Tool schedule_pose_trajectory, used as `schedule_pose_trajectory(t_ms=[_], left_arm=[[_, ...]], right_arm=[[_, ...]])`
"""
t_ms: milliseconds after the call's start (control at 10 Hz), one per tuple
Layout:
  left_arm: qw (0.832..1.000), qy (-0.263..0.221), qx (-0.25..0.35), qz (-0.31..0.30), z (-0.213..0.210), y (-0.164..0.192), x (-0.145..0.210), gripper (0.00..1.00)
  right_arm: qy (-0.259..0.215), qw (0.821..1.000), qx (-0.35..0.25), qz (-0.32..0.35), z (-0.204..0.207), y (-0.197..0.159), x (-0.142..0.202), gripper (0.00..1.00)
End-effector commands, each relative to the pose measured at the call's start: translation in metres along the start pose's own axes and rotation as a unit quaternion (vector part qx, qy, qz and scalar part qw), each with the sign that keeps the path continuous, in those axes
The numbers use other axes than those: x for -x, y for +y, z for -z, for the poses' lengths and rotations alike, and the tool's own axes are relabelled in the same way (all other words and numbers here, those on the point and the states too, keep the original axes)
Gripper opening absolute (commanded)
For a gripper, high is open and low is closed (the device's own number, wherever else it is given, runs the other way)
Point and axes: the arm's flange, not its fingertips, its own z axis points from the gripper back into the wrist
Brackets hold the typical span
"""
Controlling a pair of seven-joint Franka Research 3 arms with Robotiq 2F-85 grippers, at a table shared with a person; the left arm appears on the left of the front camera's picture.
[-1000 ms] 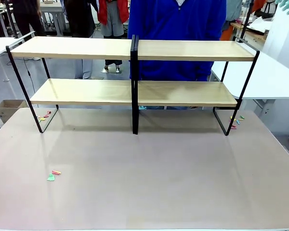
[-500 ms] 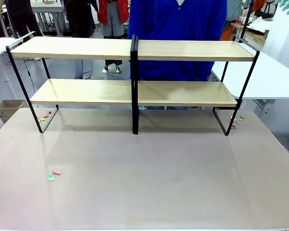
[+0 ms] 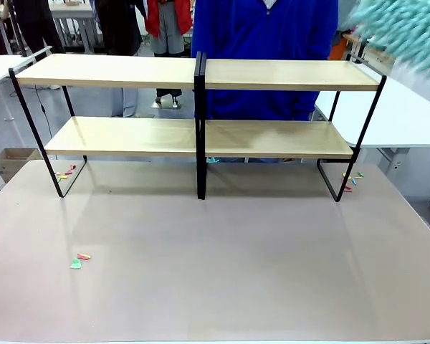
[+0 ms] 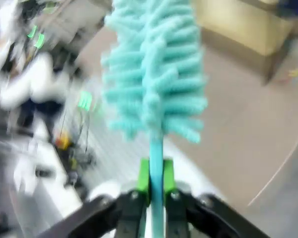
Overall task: Clean the shelves.
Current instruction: Place the Duster on the table.
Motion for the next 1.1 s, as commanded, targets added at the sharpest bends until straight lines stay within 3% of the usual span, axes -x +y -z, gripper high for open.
schedule_pose_trajectory(t_ms=[0, 100, 300, 400, 500, 600, 700, 800, 1000], left_arm=[[0.969, 0.121, 0.147, -0.157, 0.044, 0.031, 0.03, 1.0], [0.947, 0.154, 0.172, -0.224, 0.07, 0.051, 0.057, 1.0], [0.905, 0.143, 0.243, -0.318, 0.115, 0.071, 0.118, 1.0], [0.885, 0.08, 0.297, -0.348, 0.131, 0.076, 0.143, 1.0], [0.877, 0.05, 0.307, -0.367, 0.139, 0.08, 0.154, 1.0], [0.881, 0.103, 0.272, -0.372, 0.149, 0.083, 0.156, 1.0], [0.887, 0.084, 0.298, -0.344, 0.116, 0.116, 0.106, 1.0], [0.887, 0.084, 0.298, -0.344, 0.116, 0.116, 0.106, 1.0], [0.887, 0.084, 0.298, -0.344, 0.116, 0.116, 0.106, 1.0]], right_arm=[[0.144, 0.982, -0.108, -0.05, 0.074, -0.015, -0.011, 0.12], [0.159, 0.986, -0.049, -0.012, 0.114, -0.023, -0.007, 0.12], [0.239, 0.964, -0.117, -0.005, 0.2, -0.056, 0.006, 0.12], [0.271, 0.959, -0.085, 0.026, 0.24, -0.083, 0.018, 0.12], [0.268, 0.958, -0.082, 0.052, 0.26, -0.106, 0.026, 0.12], [0.282, 0.95, -0.118, 0.065, 0.271, -0.125, 0.033, 0.12], [0.278, 0.946, -0.152, 0.076, 0.279, -0.142, 0.037, 0.12], [0.25, 0.95, -0.17, 0.076, 0.279, -0.164, 0.035, 0.12], [0.27, 0.945, -0.161, 0.09, 0.289, -0.178, 0.039, 0.12]])
